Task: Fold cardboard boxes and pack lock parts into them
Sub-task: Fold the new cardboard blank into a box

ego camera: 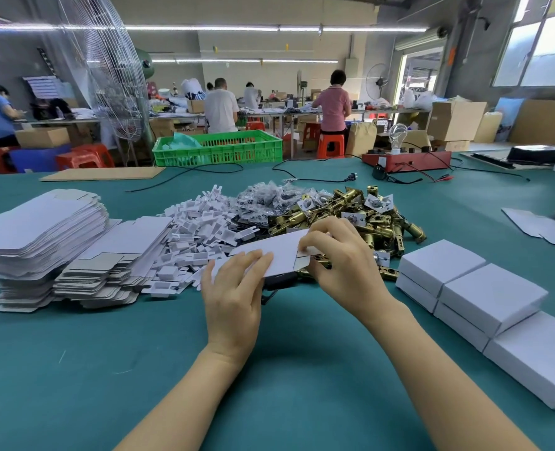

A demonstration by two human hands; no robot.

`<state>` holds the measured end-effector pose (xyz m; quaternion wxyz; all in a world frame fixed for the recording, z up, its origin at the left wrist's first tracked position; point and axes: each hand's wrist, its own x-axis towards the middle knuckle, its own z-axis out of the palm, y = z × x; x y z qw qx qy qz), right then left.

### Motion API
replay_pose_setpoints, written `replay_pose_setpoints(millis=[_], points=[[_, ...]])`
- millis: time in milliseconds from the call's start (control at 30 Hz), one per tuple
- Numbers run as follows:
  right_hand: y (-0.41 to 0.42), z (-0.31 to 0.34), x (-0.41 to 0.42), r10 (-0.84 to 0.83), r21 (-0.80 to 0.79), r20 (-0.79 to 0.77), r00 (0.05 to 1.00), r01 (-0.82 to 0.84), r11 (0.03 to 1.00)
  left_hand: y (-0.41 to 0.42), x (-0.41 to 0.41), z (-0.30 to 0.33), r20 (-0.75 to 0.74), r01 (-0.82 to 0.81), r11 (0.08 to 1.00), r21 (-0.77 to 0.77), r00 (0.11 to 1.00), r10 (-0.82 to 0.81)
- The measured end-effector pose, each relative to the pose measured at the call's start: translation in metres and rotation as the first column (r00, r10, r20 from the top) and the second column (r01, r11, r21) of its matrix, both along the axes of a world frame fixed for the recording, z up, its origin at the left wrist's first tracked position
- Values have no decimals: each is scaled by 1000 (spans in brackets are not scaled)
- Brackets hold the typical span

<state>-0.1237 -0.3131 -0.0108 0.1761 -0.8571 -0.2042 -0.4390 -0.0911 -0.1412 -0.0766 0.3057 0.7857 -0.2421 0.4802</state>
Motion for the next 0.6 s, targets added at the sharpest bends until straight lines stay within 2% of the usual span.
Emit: replay_pose_setpoints(millis=[167, 333, 467, 600], points=[[-2, -4, 1, -17, -13, -108, 994, 16, 1000, -2, -1, -1, -97, 49, 999, 15, 994, -48], [-4, -3, 1, -17, 20, -119, 993, 19, 1000, -2, -2, 0, -132, 66, 998, -5, 989, -66], [-3, -2, 1, -23, -22, -184, 983, 19, 1000, 1, -3, 3, -156, 94, 996, -14, 983, -94], [-3, -1, 0, -19, -21, -201, 979, 15, 1000, 5, 1, 6, -168, 184, 983, 16, 969, -178]])
